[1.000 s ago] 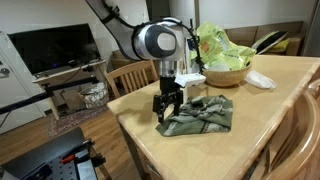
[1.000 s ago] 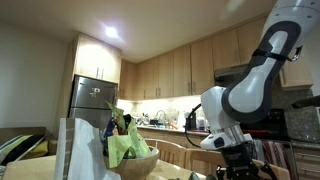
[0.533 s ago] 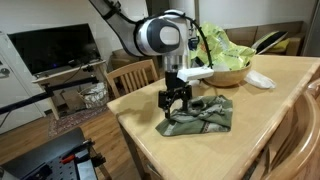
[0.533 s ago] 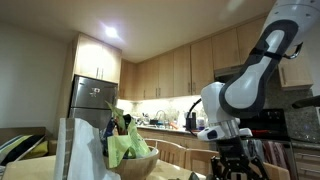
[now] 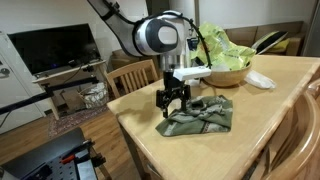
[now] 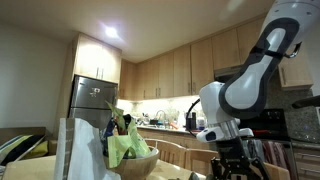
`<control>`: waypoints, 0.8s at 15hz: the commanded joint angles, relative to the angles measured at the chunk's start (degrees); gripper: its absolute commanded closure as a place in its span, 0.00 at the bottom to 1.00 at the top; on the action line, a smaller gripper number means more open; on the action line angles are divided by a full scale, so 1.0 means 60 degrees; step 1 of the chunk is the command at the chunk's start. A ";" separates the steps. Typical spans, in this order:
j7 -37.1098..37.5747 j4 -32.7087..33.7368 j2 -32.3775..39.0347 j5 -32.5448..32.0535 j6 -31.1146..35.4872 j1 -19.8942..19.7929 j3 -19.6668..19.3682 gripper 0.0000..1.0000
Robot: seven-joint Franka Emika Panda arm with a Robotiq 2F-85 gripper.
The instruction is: Move the green towel to the right then fold the green towel
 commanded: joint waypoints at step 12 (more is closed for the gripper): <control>0.1038 -0.1242 0.0348 -0.0124 0.0289 0.1050 0.0190 0.00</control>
